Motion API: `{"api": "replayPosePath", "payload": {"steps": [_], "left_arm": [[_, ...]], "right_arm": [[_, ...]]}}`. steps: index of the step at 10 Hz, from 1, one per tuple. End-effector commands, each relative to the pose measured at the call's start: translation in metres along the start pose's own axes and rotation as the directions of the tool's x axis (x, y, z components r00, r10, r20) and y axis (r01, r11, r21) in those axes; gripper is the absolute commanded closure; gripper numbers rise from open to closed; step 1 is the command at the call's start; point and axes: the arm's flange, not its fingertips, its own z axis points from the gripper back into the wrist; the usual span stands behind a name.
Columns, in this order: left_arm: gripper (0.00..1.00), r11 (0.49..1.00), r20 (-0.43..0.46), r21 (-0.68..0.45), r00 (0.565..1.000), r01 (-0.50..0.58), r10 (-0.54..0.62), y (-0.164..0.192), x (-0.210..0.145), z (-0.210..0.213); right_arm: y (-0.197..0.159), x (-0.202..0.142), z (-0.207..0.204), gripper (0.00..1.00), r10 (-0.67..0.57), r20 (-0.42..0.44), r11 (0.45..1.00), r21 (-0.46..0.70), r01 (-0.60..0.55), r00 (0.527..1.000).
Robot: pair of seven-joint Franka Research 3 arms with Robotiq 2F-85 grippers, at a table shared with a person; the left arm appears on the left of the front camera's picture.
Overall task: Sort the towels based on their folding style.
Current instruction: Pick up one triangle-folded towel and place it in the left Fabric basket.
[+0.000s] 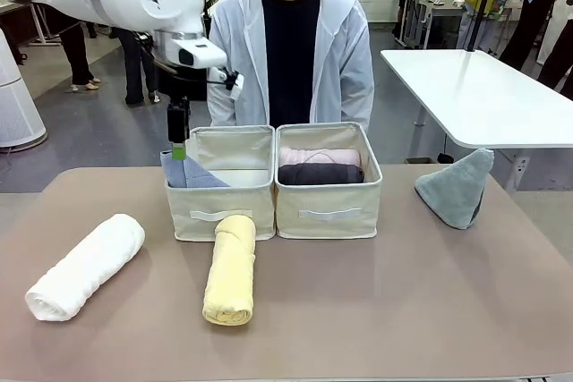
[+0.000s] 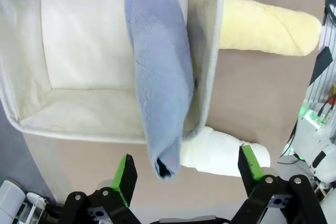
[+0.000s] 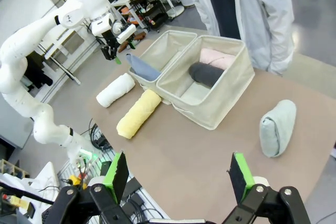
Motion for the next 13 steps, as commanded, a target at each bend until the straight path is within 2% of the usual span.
{"api": "replayPosePath", "payload": {"steps": [1, 3, 5, 6, 8, 10, 13], "left_arm": [[0.0, 0.999, 0.133, 0.034, 0.991, -0.014, 0.009, -0.026, -0.063, 0.027], [0.0, 0.994, 0.266, 0.041, 0.96, -0.097, 0.082, -0.042, -0.135, 0.055], [0.0, 0.984, 0.402, 0.031, 0.904, -0.174, 0.147, -0.061, -0.195, 0.07], [0.0, 0.977, 0.461, 0.018, 0.869, -0.211, 0.179, -0.068, -0.223, 0.071], [0.0, 0.953, 0.604, 0.023, 0.764, -0.303, 0.228, -0.098, -0.286, 0.083], [0.0, 0.941, 0.692, 0.018, 0.683, -0.339, 0.233, -0.127, -0.321, 0.091], [0.0, 0.918, 0.731, 0.003, 0.628, -0.396, 0.268, -0.144, -0.345, 0.086]], "right_arm": [[-0.001, 0.0, -0.001, 0.0, 0.013, 0.022, 1.0, 0.019, -0.013, 1.0], [-0.001, 0.0, -0.001, 0.0, 0.013, 0.022, 1.0, 0.019, -0.013, 1.0], [-0.001, 0.0, -0.001, 0.0, 0.013, 0.022, 1.0, 0.019, -0.013, 1.0], [-0.001, 0.0, -0.001, 0.0, 0.013, 0.022, 1.0, 0.019, -0.013, 1.0], [-0.001, 0.0, -0.001, 0.0, 0.013, 0.022, 1.0, 0.019, -0.013, 1.0], [-0.001, 0.0, -0.001, 0.0, 0.013, 0.022, 1.0, 0.019, -0.013, 1.0], [-0.001, 0.0, -0.001, 0.0, 0.013, 0.022, 1.0, 0.019, -0.013, 1.0]]}}
